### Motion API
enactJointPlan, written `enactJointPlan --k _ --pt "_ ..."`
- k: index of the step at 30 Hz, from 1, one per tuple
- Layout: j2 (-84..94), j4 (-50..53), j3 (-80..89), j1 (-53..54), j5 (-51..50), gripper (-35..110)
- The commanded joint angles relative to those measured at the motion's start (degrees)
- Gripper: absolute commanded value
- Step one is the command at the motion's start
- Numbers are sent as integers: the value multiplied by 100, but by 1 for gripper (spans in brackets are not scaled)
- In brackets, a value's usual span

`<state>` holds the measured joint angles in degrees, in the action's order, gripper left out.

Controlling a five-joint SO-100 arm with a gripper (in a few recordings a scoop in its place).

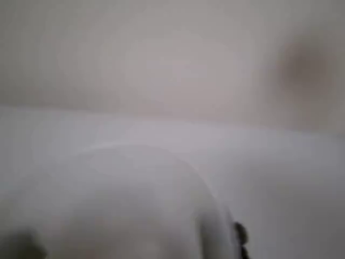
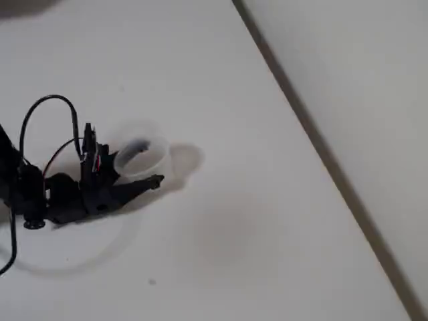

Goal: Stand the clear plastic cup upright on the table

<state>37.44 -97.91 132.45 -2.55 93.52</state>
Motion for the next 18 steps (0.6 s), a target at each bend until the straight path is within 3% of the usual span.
enactJointPlan --k 1,6,18 --pt "-439 62 -202 79 580 61" --pt "-413 70 -272 246 765 75" --pt "1354 448 817 387 114 76"
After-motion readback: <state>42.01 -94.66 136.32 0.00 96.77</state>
